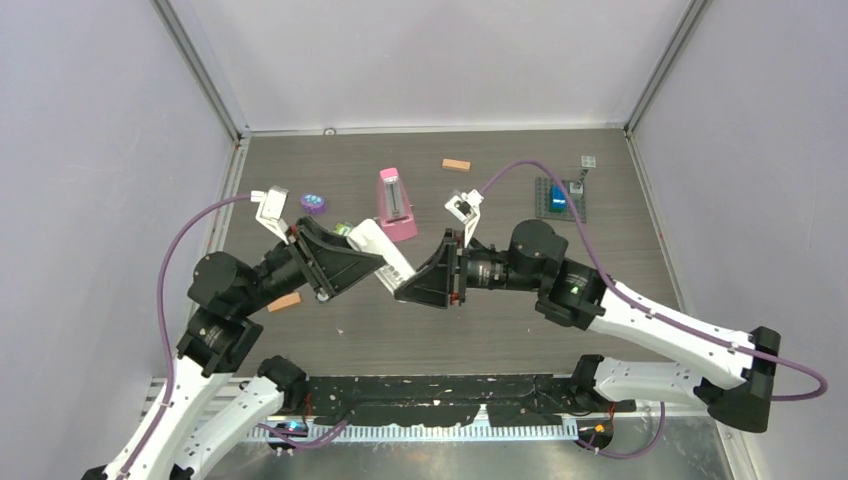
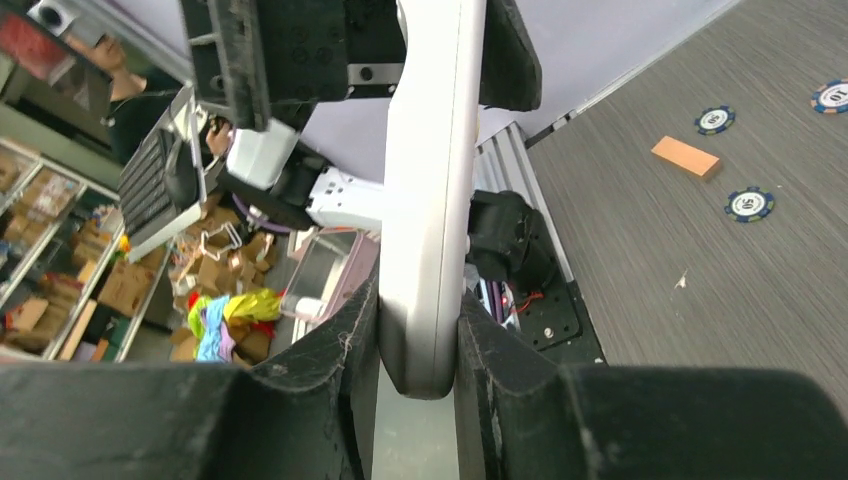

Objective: Load the batteries into the remote control

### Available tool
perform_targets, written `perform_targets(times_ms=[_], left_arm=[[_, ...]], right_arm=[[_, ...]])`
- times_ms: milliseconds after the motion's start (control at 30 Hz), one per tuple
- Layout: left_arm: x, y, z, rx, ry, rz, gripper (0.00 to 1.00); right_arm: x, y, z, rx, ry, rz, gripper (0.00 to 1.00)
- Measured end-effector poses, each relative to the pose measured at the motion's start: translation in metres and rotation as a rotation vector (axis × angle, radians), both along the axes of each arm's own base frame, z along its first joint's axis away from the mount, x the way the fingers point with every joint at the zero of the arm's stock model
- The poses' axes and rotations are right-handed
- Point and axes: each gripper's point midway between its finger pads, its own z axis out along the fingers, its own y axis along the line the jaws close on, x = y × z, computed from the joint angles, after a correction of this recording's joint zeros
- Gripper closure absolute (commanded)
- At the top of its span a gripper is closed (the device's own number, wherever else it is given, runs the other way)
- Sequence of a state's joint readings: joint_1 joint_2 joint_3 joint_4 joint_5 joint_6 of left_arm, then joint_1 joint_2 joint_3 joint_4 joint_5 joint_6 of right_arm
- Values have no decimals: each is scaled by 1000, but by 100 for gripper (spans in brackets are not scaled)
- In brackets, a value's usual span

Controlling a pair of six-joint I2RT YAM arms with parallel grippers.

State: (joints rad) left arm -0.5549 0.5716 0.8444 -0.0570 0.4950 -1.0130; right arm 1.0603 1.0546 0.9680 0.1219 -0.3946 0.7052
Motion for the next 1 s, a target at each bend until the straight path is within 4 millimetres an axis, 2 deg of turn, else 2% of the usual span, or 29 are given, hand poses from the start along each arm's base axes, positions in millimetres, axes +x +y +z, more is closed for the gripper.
perform_targets(times_ms=[200,300,567,700,833,1000], left_arm=[[-32,-6,3,95,-79,-185,28],[-42,-10,-2,129,-89,-264,28],[-55,-13,-11,154,-76,-371,28],[-57,-14,-20,162,-56,-394,39],[-56,-16,-35,173,-19,-416,44],[-57,-17,-41,180,-5,-430,56]], right_arm=[[-31,-32,22,-41,-69,126,94],[-44,-42,24,-64,-91,184,93],[-57,-54,-1,-199,-85,260,93],[-57,-54,-14,-248,-77,280,93],[-56,-52,-23,-284,-68,292,93],[-55,-49,-31,-311,-51,306,92]])
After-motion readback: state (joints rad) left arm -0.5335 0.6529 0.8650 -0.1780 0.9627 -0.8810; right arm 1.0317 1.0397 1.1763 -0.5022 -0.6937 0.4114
